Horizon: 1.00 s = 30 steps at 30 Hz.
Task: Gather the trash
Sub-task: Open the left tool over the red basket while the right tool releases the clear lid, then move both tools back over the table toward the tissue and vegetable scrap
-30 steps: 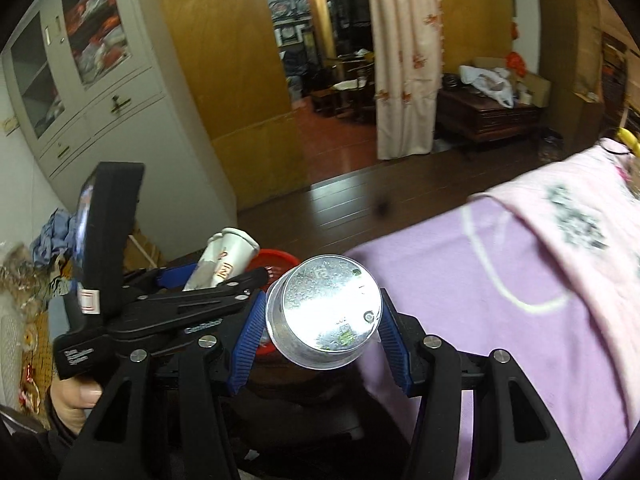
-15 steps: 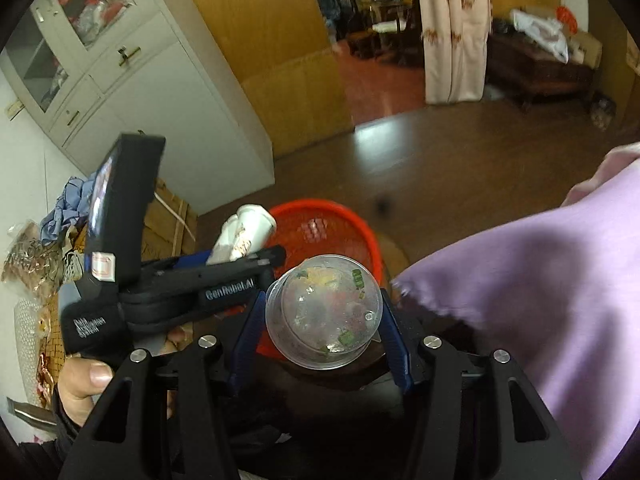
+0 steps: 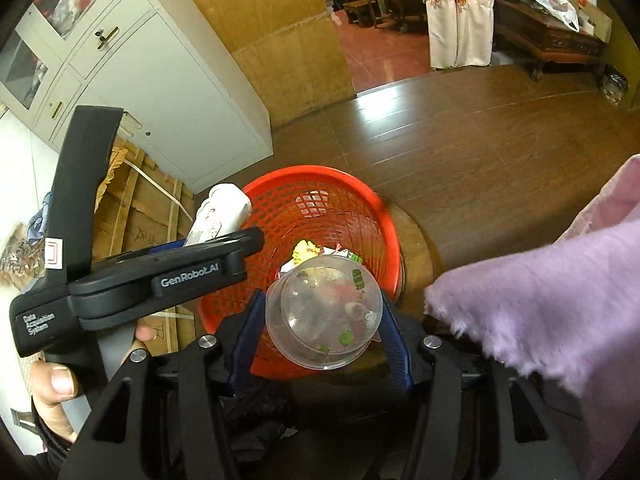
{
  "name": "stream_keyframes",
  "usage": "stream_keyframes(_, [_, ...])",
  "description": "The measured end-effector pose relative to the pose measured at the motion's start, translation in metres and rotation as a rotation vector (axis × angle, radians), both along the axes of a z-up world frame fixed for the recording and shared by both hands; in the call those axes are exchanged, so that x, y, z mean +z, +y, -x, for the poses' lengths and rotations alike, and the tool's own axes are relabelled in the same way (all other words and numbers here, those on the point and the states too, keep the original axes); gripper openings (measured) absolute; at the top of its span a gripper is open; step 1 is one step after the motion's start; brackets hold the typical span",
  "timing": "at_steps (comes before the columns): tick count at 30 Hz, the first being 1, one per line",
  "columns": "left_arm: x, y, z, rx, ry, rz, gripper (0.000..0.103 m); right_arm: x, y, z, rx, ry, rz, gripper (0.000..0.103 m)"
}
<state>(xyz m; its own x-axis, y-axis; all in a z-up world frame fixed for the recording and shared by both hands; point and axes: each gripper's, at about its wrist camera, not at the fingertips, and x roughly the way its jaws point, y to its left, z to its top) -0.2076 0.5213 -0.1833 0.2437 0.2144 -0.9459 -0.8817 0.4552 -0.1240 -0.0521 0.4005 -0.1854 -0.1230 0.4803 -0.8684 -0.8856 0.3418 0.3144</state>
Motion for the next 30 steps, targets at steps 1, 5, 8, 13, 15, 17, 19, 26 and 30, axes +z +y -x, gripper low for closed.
stream_keyframes(1, [-0.001,0.000,0.000,0.001,0.000,0.000,0.078,-0.002,0.002,0.000,0.000,0.002,0.002,0.055])
stream_keyframes(5, [-0.004,0.000,-0.001,-0.002,0.006,0.005,0.078,-0.009,0.000,-0.005,-0.005,0.009,0.014,0.055])
stream_keyframes(8, [-0.005,0.000,-0.002,0.001,0.010,0.006,0.078,-0.014,-0.001,-0.007,-0.002,0.014,0.018,0.055])
stream_keyframes(13, [-0.008,0.003,-0.002,0.005,0.019,0.008,0.079,-0.018,0.007,-0.007,0.001,0.007,0.021,0.055])
stream_keyframes(15, [-0.008,0.002,-0.003,0.007,0.025,0.014,0.079,-0.021,0.009,-0.006,-0.005,0.012,0.018,0.055])
stream_keyframes(17, [-0.008,0.002,-0.003,0.008,0.025,0.025,0.079,-0.022,0.011,-0.005,-0.010,0.019,-0.002,0.055])
stream_keyframes(19, [-0.006,0.005,-0.002,0.021,0.024,0.039,0.079,-0.021,0.012,-0.006,-0.011,0.011,-0.014,0.063])
stream_keyframes(26, [0.008,0.005,0.004,0.046,0.008,0.020,0.081,-0.017,0.004,-0.012,-0.031,0.044,-0.037,0.068])
stream_keyframes(30, [0.022,-0.001,0.004,0.038,-0.007,-0.003,0.081,-0.006,-0.009,-0.012,-0.028,0.051,-0.051,0.068])
